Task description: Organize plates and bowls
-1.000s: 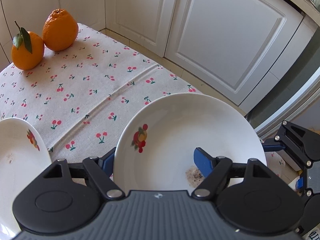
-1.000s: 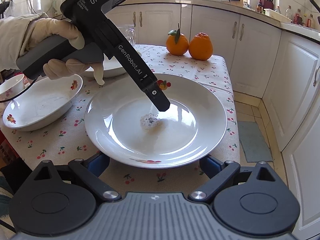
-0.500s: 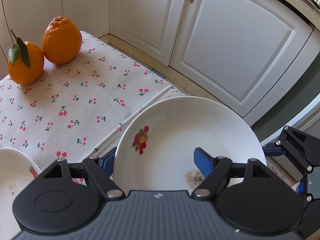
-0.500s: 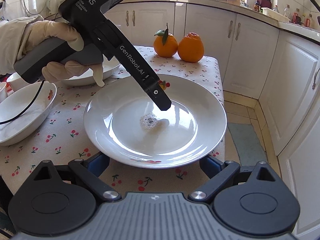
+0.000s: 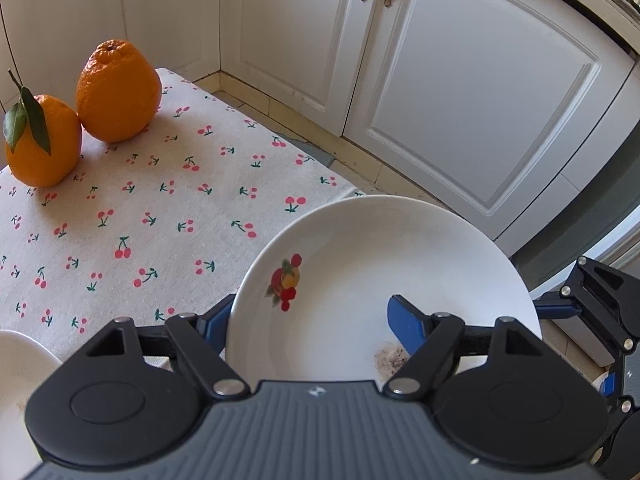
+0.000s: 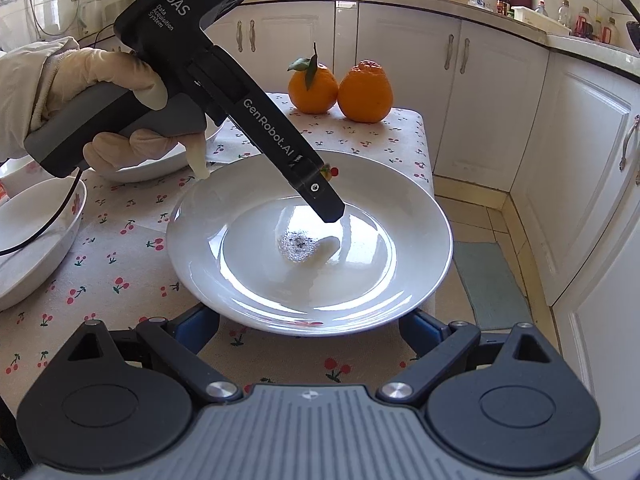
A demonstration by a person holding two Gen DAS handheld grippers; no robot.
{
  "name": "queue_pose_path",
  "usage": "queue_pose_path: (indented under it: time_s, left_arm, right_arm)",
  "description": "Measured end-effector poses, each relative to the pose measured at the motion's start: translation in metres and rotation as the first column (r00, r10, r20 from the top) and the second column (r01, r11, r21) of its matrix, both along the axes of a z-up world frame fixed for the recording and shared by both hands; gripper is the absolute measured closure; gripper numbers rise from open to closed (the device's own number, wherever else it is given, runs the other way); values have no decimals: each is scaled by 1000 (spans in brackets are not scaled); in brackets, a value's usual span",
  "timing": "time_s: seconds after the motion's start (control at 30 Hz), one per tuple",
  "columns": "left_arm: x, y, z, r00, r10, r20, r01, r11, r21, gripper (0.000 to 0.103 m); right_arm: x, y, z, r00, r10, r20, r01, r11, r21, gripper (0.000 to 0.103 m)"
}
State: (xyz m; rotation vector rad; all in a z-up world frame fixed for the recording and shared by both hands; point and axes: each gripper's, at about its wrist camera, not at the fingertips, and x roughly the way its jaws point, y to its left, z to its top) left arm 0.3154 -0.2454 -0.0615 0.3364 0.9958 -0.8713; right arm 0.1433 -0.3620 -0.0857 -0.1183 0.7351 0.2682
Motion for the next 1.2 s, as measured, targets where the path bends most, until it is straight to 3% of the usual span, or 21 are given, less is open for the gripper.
queue_pose_path:
  time_s: [0.33,0.57,1.2]
  left_arm:
    - [0,1,1,1000,-2,12,2,1000,-5,24]
    - [-4,0,6,999,0,42,-1,1000,7,17]
    - [-18,6,26,993,28,117,-29,999,14,12]
  right_arm:
    - [-2,3,1,1000,-12,1,12,1000,4,5]
    - [-3,2,4,1000,-17,8,17,1000,3,0]
    - [-12,12,13,998,-52,20,53,998,-17,0]
